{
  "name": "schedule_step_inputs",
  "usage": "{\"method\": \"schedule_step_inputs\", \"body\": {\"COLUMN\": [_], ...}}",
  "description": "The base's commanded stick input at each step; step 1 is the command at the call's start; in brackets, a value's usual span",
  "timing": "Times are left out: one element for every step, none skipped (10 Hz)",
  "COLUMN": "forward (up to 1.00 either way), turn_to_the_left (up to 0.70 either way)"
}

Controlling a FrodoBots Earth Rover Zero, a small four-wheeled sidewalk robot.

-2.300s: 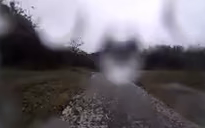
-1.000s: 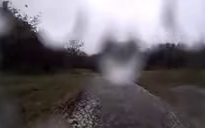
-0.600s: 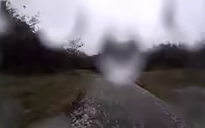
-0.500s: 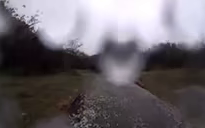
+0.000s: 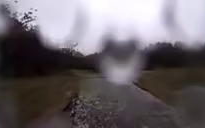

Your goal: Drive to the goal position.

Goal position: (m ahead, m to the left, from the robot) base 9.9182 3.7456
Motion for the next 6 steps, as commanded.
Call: {"method": "schedule_step_inputs", "body": {"forward": [0.70,0.70,0.70,0.70,0.70,0.70], "turn_to_the_left": [0.00,0.00,0.00,0.00,0.00,0.00]}}
